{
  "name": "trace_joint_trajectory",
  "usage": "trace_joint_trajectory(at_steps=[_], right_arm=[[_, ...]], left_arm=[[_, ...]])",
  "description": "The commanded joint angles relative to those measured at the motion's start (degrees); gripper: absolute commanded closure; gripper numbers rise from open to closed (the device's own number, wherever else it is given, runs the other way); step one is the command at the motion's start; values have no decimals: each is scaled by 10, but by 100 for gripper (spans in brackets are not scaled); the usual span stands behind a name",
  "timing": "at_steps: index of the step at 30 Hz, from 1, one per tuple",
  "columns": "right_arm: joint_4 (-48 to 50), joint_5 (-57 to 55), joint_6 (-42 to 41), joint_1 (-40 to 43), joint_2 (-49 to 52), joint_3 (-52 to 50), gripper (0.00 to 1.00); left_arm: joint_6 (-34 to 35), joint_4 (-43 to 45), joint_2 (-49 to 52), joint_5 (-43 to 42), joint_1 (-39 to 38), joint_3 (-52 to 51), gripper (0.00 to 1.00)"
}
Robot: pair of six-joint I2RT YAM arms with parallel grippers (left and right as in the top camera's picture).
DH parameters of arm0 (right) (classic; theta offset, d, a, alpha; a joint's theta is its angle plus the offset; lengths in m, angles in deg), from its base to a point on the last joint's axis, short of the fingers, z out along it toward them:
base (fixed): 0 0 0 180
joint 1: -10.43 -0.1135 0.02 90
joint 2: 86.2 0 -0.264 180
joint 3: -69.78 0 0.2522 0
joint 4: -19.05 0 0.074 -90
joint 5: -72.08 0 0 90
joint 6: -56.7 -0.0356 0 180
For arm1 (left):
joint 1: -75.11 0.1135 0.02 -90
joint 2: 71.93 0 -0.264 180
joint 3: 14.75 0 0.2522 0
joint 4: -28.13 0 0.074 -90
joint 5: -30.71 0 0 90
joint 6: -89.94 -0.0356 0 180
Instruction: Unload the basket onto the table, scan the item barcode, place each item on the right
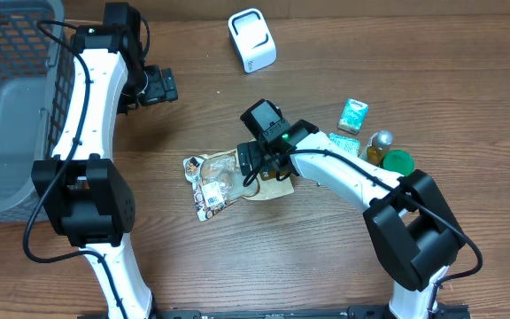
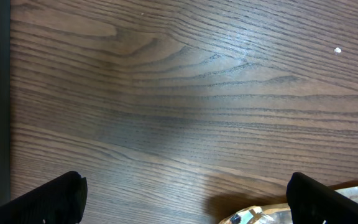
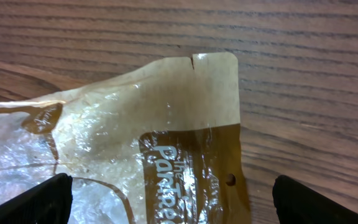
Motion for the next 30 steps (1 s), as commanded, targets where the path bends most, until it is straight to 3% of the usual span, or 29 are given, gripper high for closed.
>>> trace_joint_trajectory(at_steps=[1,4,7,12,13,16,17,19,30], right_arm=[[-3,7,-3,16,-33,-4,0],[-5,51,-1,30,-35,-4,0],[-11,95,3,55,-35,-5,0],[-12,189,52,88,-35,-5,0],[-12,206,58,93,-35,-5,0],[-16,219,61,104,-35,-5,0],[-16,219,61,106,-35,-5,0],[-16,219,61,107,-35,-6,0],[-20,219,62,107,-33,-6,0]], left_arm=[[-7,0,-8,1,0,13,1],[-2,6,-8,-5,0,13,0],[2,-38,-8,-105,0,13,1],[-24,-76,-8,-179,-1,13,2],[-41,-87,-8,-196,-2,12,15],[-52,-120,-8,-209,-11,12,75],[-52,-132,-8,-201,-18,11,89],[-45,-139,-8,-176,-32,8,96],[16,-127,-8,-76,-103,-71,96]])
